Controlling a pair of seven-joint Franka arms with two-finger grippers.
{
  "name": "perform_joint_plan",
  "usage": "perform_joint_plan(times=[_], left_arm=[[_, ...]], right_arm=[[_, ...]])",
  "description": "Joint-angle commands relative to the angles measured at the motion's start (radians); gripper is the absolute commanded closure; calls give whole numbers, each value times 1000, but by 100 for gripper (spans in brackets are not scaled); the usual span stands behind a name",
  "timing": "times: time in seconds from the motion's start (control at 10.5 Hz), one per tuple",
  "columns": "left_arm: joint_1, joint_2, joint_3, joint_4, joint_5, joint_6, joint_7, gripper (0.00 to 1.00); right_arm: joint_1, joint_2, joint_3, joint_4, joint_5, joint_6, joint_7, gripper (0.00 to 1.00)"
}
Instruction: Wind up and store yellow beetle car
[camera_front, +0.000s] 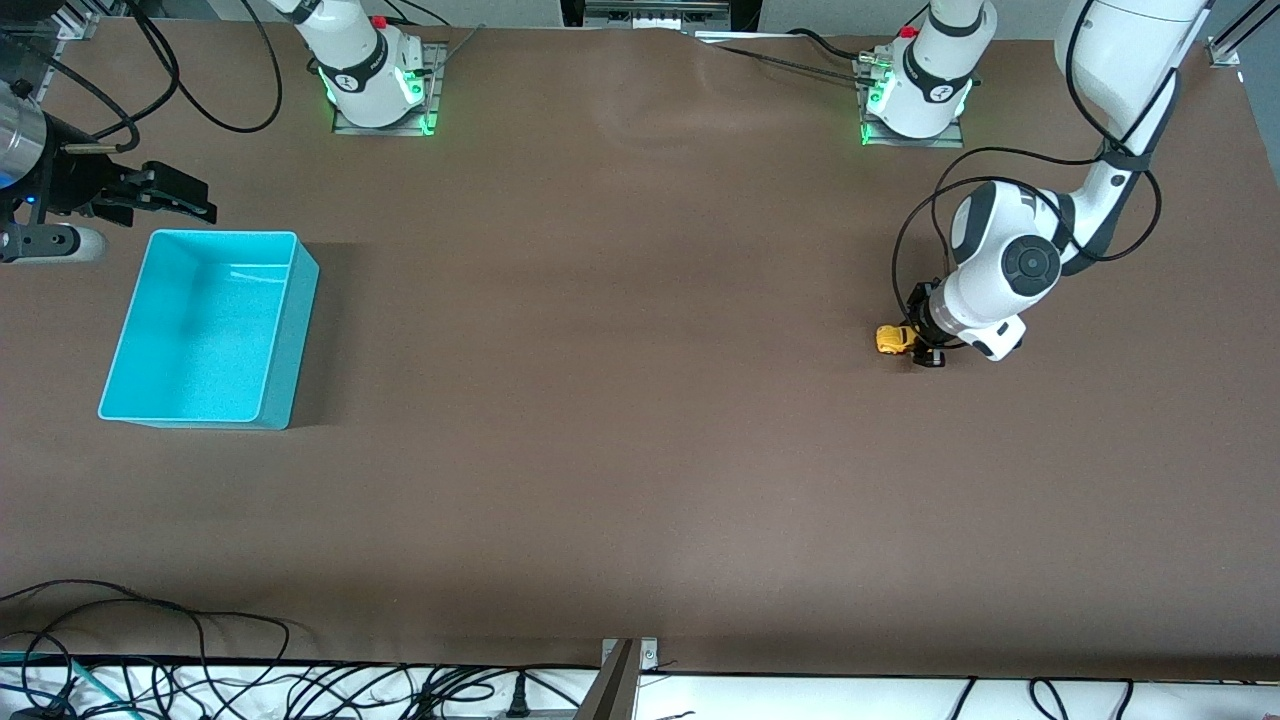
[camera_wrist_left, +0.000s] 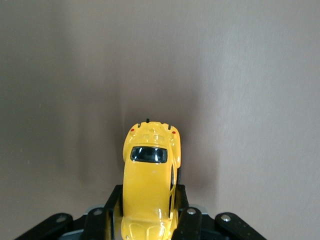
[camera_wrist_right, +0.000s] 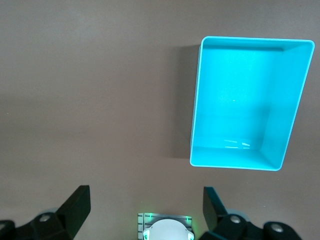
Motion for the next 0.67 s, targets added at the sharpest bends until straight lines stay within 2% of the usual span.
perform_joint_plan(times=[0.0,0.38,0.57], left_arm=[[51,103,5,69,76,21,4,100],[140,155,7,101,191,21,4,100],[165,169,7,118,197,21,4,100]], right_arm=[[4,-1,-5,-3,-4,7,-16,0],[4,-1,-5,-3,-4,10,-16,0],[4,-1,-5,-3,-4,10,-16,0]])
